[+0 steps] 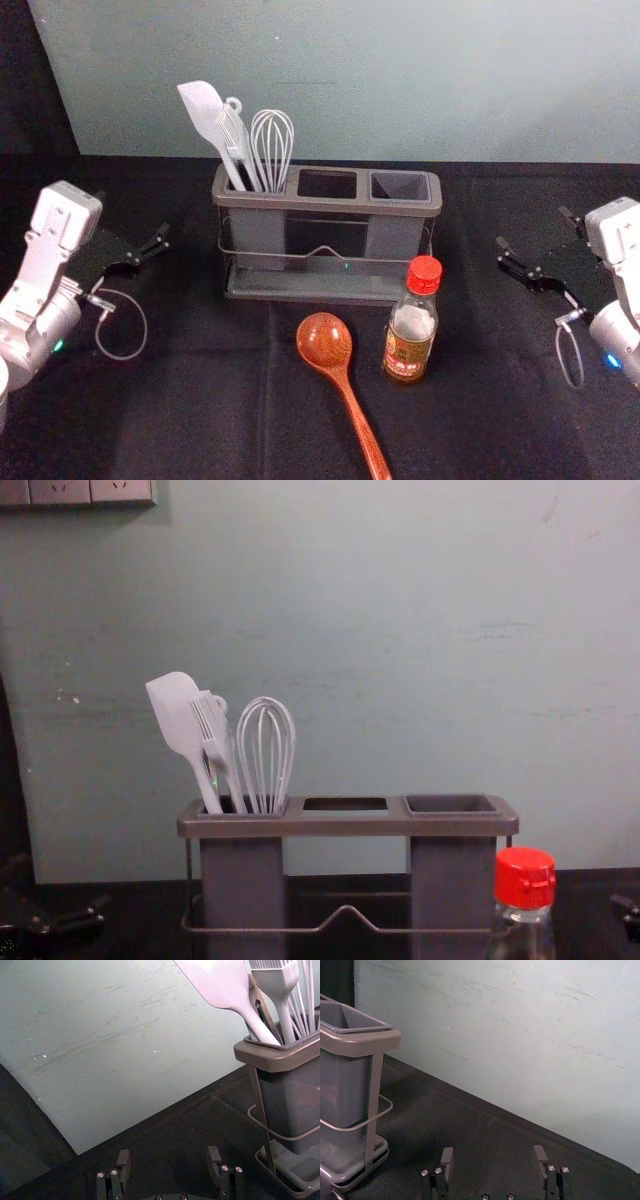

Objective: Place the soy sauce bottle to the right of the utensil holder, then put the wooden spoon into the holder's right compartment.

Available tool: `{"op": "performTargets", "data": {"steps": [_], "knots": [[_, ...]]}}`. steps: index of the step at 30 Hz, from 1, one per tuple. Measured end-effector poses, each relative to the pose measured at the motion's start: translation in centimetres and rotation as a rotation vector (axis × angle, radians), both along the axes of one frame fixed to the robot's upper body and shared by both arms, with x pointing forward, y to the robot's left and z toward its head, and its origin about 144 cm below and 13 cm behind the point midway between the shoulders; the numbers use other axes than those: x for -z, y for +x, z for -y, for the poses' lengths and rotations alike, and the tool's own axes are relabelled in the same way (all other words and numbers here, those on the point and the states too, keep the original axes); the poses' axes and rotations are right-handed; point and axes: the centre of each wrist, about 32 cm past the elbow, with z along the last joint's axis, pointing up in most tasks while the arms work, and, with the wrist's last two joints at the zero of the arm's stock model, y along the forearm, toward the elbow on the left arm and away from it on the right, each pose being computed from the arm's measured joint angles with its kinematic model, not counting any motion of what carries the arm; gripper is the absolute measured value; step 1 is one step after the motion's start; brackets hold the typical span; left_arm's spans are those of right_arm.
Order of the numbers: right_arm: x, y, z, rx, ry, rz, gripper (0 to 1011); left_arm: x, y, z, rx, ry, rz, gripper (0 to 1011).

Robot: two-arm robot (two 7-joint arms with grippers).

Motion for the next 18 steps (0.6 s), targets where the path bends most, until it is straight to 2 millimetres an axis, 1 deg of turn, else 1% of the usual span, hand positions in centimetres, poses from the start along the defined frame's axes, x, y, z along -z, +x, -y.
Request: {"op": "performTargets", "data": {"steps": [6,8,14,18], "knots": [[0.0,0.0,0.0,0.0,0.0,0.0,1002,0.0,0.0,0.0,0.0,0.0,0.0,1005],[-0.1,-0.3,0.1,-0.003,-0.001,0.003,1002,0.0,0.0,0.0,0.0,0.0,0.0,1005],[-0.8,-1.8,0.6,-0.028,-0.014,0.008,1003,0.0,0.0,0.0,0.0,0.0,0.0,1005],[-1.6,-2.9,1.2,-0.067,-0.014,0.003,1002,0.0,0.0,0.0,0.0,0.0,0.0,1005]]}}
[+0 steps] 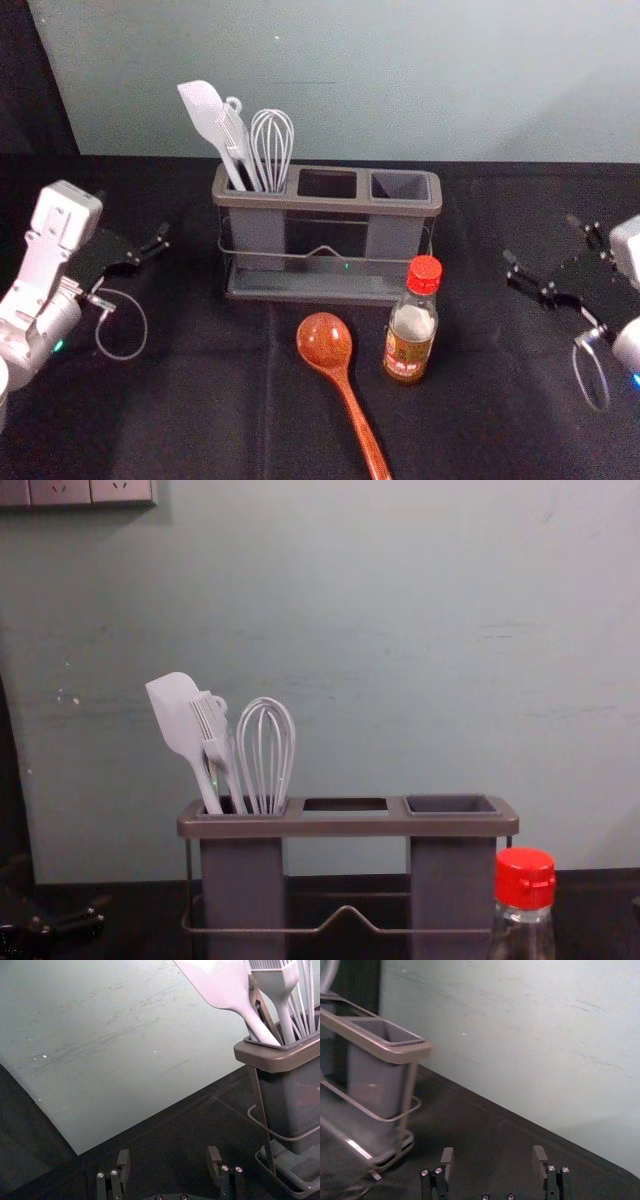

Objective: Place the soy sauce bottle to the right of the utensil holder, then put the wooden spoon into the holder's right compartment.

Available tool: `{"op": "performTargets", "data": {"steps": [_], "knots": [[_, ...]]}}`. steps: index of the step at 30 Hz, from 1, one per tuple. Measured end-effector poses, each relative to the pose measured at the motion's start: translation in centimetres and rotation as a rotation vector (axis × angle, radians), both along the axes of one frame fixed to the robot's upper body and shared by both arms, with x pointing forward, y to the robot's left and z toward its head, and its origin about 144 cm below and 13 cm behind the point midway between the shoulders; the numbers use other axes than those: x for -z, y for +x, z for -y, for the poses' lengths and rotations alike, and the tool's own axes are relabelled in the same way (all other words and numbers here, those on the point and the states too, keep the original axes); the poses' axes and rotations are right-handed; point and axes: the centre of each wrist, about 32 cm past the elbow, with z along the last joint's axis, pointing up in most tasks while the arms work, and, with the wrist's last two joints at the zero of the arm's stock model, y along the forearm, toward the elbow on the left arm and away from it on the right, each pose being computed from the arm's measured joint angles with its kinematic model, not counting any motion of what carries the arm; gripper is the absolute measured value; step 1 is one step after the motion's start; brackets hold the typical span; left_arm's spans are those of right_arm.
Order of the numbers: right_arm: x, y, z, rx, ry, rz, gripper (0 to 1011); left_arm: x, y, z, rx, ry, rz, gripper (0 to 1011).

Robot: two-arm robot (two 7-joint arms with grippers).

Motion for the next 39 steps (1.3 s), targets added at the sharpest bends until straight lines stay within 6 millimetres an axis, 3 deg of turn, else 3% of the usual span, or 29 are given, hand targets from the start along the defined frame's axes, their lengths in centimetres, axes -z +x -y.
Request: {"op": "performTargets", "data": {"steps": [10,22,28,39], "knots": [[-1.9,-2.1,2.0,-0.182,0.127,-0.046,1002,0.0,0.0,0.0,0.0,0.0,0.0,1005],[-2.7,-2.7,3.0,-0.421,0.279,-0.094,1003,0.0,0.0,0.0,0.0,0.0,0.0,1005],[-2.9,-2.6,2.6,-0.495,0.304,-0.096,1002,0.0,0.0,0.0,0.0,0.0,0.0,1005],[-2.3,-1.6,0.0,-0.555,0.317,-0.1,1003,0.0,0.0,0.0,0.0,0.0,0.0,1005]]}}
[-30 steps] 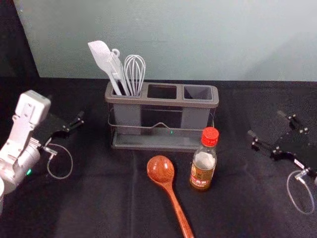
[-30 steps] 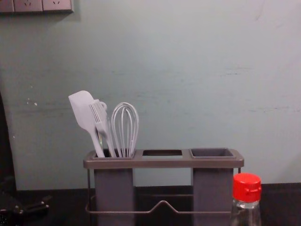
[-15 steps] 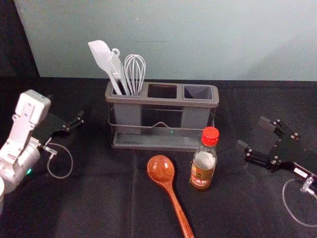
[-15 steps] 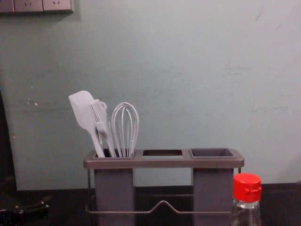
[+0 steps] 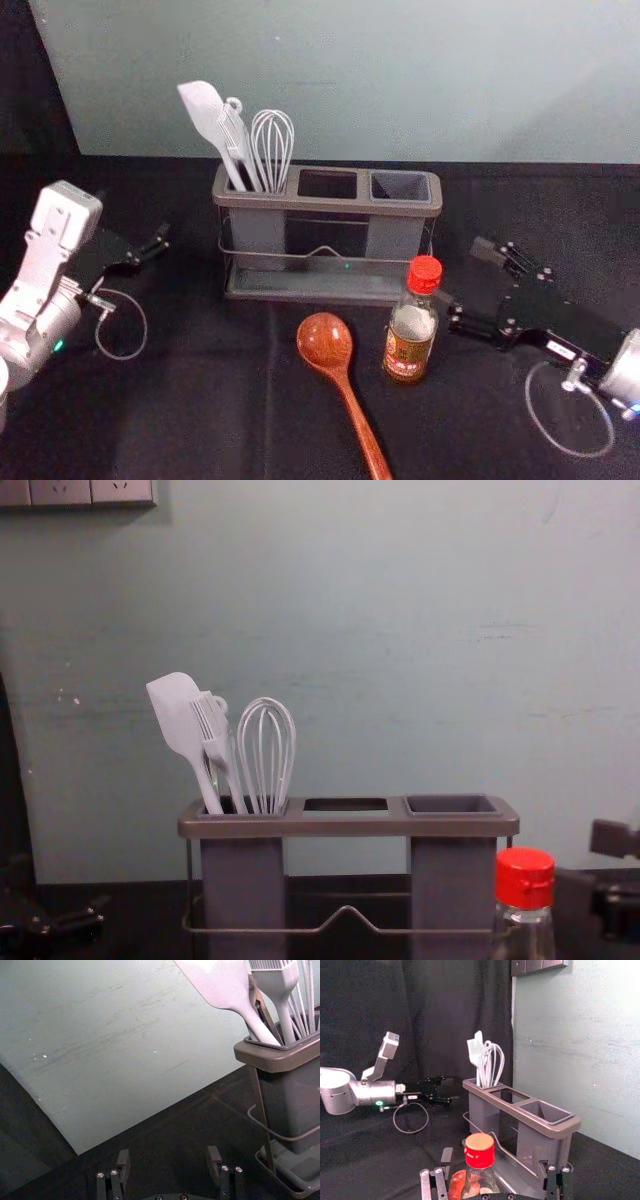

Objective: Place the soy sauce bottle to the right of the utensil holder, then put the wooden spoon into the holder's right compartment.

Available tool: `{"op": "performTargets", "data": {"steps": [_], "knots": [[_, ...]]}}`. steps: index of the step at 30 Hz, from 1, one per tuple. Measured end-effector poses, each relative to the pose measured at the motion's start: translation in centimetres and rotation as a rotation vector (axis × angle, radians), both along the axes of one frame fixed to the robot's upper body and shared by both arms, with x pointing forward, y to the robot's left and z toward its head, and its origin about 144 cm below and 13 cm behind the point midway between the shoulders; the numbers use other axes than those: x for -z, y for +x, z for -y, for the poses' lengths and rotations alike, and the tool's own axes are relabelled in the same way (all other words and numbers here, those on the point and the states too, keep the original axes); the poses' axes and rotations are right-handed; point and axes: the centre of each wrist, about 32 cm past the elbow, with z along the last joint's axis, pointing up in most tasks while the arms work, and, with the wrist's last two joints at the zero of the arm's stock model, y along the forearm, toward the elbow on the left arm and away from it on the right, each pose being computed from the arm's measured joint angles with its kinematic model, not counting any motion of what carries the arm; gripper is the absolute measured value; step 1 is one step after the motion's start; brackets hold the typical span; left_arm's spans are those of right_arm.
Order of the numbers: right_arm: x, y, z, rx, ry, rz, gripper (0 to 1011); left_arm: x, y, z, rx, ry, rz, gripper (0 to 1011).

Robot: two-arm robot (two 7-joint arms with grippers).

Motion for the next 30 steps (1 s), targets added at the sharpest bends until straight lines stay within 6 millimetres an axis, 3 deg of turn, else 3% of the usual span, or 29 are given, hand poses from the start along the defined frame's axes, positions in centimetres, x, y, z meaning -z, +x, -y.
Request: {"op": "performTargets", "data": {"steps": [10,21,26,30], "knots": [[0.8,1.4,-2.4,0.002,-0.026,0.0,1003,0.0,0.0,0.0,0.0,0.0,0.0,1005],[1.4,2.0,-3.4,0.005,-0.019,-0.002,1002,0.0,0.0,0.0,0.0,0.0,0.0,1005],[1.4,2.1,-3.6,0.003,-0.013,-0.003,947,0.0,0.0,0.0,0.0,0.0,0.0,1005],[1.5,2.1,-3.6,-0.002,-0.011,-0.004,818,0.0,0.0,0.0,0.0,0.0,0.0,1005]]}}
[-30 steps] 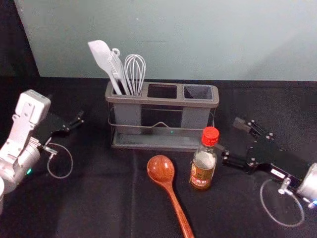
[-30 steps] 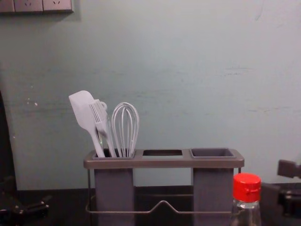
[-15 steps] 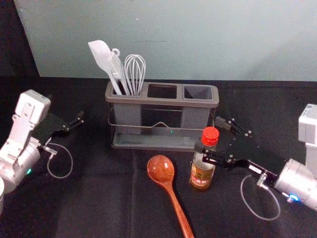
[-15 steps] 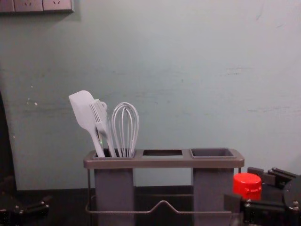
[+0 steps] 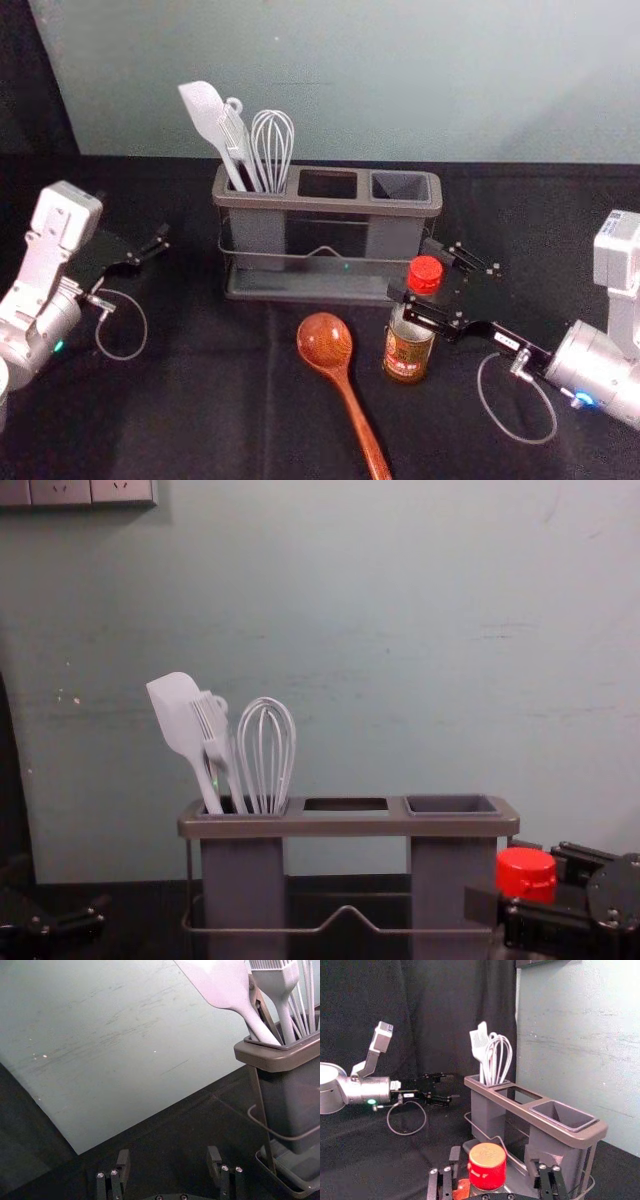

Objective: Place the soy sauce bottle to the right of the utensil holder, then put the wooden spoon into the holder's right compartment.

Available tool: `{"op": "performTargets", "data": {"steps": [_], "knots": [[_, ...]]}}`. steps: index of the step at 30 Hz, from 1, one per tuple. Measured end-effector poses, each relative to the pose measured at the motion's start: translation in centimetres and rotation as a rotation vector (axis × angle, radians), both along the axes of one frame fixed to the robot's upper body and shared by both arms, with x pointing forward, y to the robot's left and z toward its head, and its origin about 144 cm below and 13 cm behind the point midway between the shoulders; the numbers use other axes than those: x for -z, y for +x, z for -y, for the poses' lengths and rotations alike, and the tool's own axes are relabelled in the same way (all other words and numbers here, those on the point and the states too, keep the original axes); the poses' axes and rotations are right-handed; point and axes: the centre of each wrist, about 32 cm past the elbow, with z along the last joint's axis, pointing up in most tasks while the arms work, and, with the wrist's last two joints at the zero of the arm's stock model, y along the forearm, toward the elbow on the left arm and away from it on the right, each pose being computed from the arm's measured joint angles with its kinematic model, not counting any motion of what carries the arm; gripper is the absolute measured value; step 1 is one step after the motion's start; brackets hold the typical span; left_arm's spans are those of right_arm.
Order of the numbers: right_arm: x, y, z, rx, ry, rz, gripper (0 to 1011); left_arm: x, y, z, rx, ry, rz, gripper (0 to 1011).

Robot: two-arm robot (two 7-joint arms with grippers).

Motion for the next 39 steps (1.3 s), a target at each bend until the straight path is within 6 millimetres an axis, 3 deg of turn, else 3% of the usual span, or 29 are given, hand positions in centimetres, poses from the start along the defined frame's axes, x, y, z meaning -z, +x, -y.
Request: {"op": "performTargets", "data": {"steps": [6,13,24,39], "knots": [[-0.1,0.0,0.0,-0.004,0.0,-0.002,681,0.0,0.0,0.0,0.0,0.0,0.0,1005],[-0.3,-0.3,0.0,-0.011,-0.009,0.002,407,0.0,0.0,0.0,0.0,0.0,0.0,1005],[-1.2,-1.3,0.8,0.002,-0.03,0.026,383,0.0,0.0,0.0,0.0,0.0,0.0,1005],[-1.3,-1.3,4.6,0.169,-0.025,0.032,383,0.0,0.0,0.0,0.0,0.0,0.0,1005]]}}
